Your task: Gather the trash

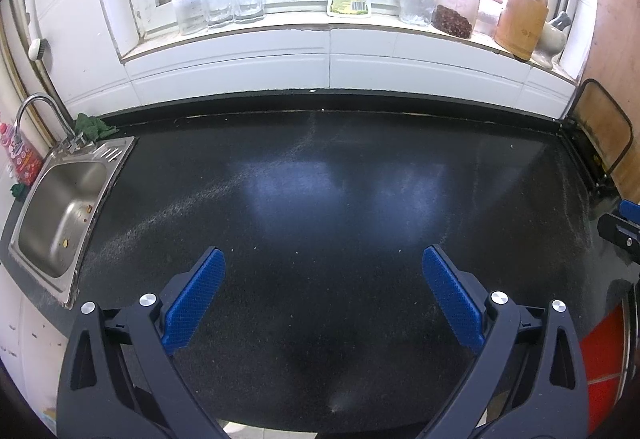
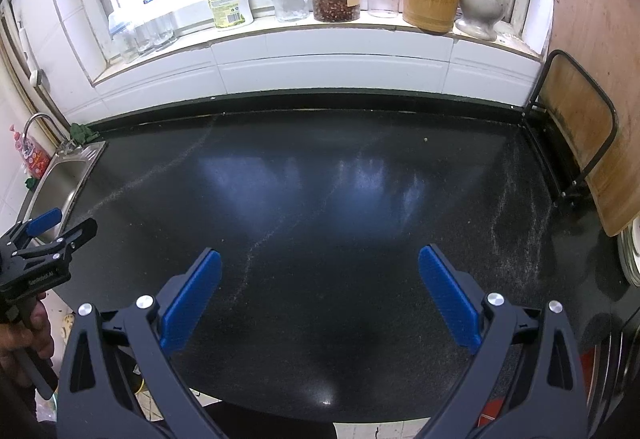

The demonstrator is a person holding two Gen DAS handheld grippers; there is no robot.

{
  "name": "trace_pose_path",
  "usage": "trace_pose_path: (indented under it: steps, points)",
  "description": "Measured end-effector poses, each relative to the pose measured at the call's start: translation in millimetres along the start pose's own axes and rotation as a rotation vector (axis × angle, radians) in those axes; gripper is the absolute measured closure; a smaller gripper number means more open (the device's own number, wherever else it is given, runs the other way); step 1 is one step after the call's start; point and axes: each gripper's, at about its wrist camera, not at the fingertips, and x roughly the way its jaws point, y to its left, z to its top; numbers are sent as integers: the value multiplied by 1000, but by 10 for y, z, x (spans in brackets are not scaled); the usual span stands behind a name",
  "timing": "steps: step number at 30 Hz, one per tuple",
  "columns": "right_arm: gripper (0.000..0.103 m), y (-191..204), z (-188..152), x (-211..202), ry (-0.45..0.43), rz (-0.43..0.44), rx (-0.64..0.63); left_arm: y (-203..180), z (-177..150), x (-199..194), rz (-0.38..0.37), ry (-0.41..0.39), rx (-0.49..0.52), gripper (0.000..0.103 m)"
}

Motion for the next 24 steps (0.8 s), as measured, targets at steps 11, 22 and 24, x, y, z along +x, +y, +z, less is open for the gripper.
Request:
trace_pose_path:
  steps: [11, 22, 24]
  points:
    - [7, 20, -6, 6, 8, -1, 3, 31, 12, 23, 0, 5, -7, 7]
    - [7, 15, 31, 39, 14, 3, 5, 43, 33, 60, 1, 11, -10, 7]
    - [7, 15, 30, 39, 14, 2, 4, 42, 37, 69, 1, 12, -8, 7]
